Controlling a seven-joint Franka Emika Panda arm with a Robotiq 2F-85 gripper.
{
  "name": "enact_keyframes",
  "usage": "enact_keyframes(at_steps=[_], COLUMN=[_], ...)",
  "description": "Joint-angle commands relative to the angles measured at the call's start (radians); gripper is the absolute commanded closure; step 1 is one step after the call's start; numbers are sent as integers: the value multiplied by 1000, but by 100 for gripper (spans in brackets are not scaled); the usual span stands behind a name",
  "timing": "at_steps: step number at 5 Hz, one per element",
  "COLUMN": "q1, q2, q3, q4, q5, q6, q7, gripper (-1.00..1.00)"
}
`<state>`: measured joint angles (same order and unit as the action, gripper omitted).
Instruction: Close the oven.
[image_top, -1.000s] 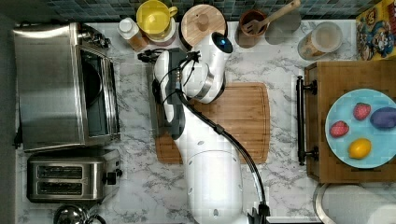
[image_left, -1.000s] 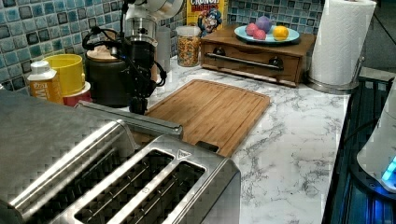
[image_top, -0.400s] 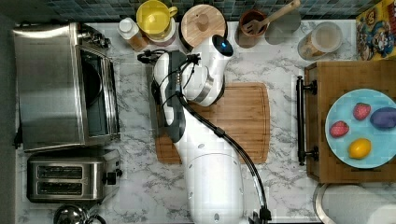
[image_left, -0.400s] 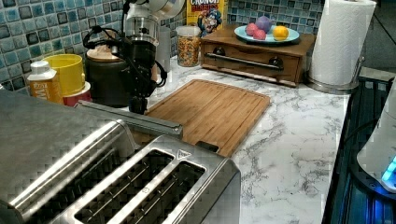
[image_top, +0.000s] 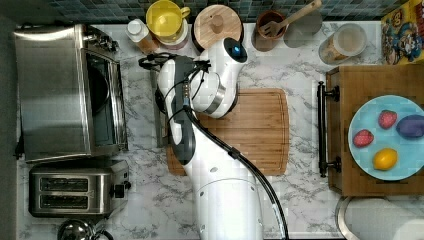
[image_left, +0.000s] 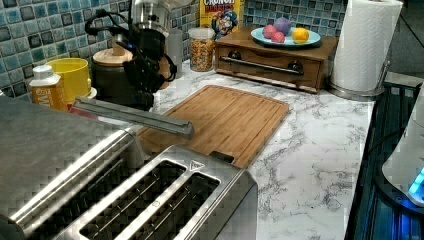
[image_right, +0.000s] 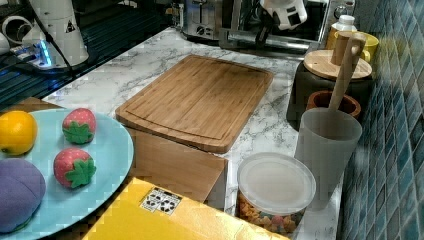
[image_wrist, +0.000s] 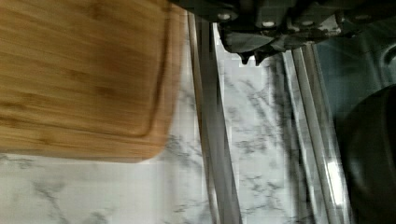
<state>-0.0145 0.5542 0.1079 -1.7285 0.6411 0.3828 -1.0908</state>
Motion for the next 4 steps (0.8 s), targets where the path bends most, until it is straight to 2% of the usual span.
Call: enact_keyframes(at_steps=[1, 2, 4], q1=[273, 301, 325], q2=[-88, -99, -187], q3=[139, 150, 168], q4=[232, 258, 245], q5=[-168, -256, -284], q6=[-7, 7, 67], q7=[196, 261, 278], gripper=[100, 100, 100])
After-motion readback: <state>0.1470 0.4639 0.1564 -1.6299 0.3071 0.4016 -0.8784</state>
